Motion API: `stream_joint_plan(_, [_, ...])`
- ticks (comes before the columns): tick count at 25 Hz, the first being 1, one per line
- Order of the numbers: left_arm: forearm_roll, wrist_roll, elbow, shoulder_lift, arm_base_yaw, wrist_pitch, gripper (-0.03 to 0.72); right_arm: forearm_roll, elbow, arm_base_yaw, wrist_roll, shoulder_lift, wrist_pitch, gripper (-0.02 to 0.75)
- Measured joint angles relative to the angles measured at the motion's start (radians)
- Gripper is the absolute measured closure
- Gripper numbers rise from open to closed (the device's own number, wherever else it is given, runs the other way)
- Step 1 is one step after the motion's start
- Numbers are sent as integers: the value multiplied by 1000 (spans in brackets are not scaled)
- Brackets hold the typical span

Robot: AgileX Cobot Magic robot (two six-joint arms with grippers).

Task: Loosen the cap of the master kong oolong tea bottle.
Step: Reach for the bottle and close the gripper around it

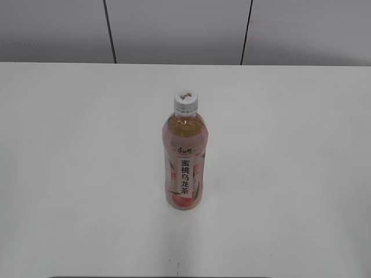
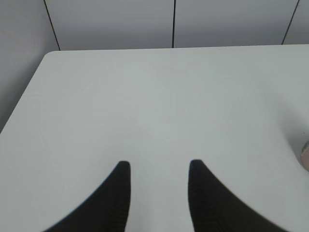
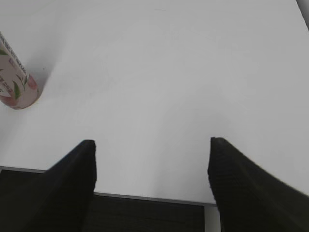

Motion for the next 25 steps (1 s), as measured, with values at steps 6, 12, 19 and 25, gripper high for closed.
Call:
stream_joint_plan(6, [0,0,0,0,0,0,433,0,0,0,0,0,0,192])
stream_joint_plan(12, [0,0,0,0,0,0,433,0,0,0,0,0,0,192])
stream_joint_plan(19, [0,0,0,0,0,0,433,0,0,0,0,0,0,192])
stream_joint_plan(25, [0,0,0,0,0,0,433,0,0,0,0,0,0,192])
